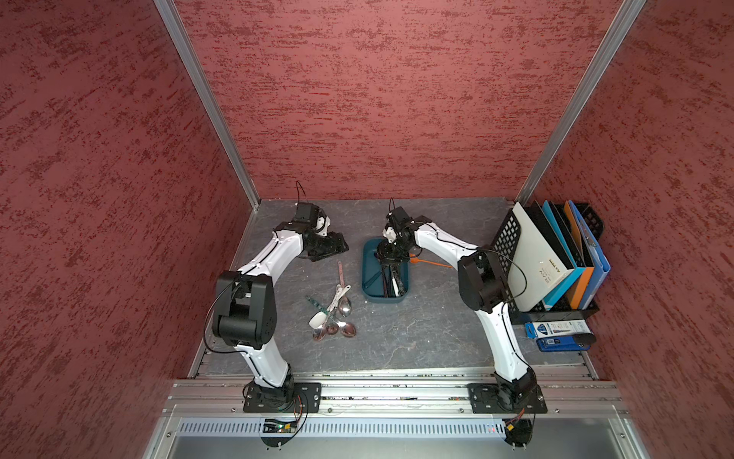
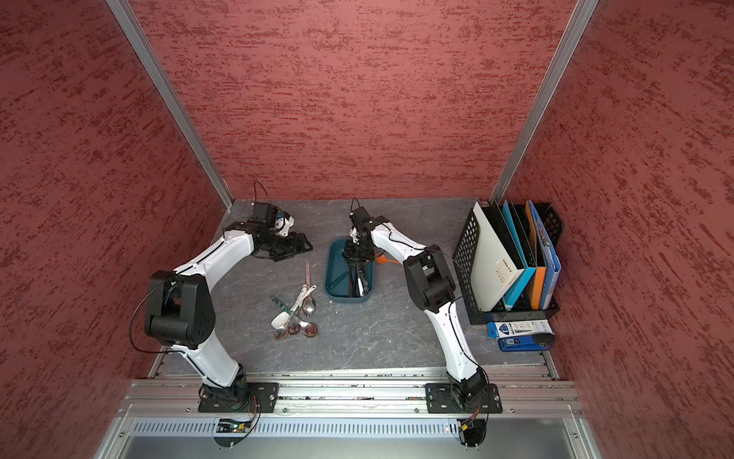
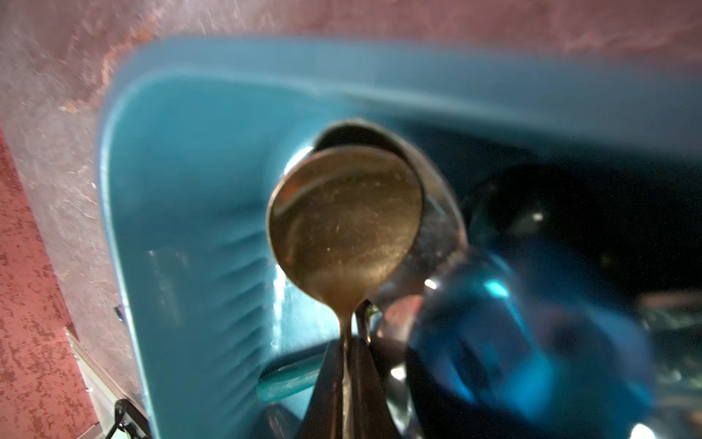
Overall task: Put the spoon into the storage box
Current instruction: Place the spoon in the storage box.
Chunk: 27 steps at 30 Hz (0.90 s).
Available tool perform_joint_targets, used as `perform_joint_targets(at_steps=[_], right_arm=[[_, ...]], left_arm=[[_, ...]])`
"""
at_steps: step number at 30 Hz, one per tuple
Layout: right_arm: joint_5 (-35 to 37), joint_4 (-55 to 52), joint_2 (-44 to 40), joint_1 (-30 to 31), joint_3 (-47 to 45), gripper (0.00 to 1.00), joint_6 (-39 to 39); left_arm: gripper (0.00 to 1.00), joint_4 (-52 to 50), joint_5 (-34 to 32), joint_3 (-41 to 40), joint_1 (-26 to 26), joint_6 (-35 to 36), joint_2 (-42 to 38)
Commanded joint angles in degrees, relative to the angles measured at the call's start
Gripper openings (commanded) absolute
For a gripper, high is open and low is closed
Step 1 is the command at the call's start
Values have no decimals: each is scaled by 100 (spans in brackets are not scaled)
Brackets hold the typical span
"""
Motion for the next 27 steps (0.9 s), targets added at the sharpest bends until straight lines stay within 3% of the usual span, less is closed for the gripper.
perform_joint_targets(at_steps=[1,7,16,21,27], right_arm=[[288,-216,21,53,221,15,-197],[647,-478,-359,74,283,28,-850],[1654,-1025,-979,55,245,35,-3019],[1269,-951,-1389,-152,-64,37,-4132],[886,-771,-1640,-633,-598,43,-4652]], left_arm=[[81,-49,-78,61,8,-2,-89],[80,-155,-174,114,-27,59,-94],[81,-433,-382,449,-283,231,85],[81,-527,-457,545,-369,228,113],[81,-611,-545,569,-450,183,113]])
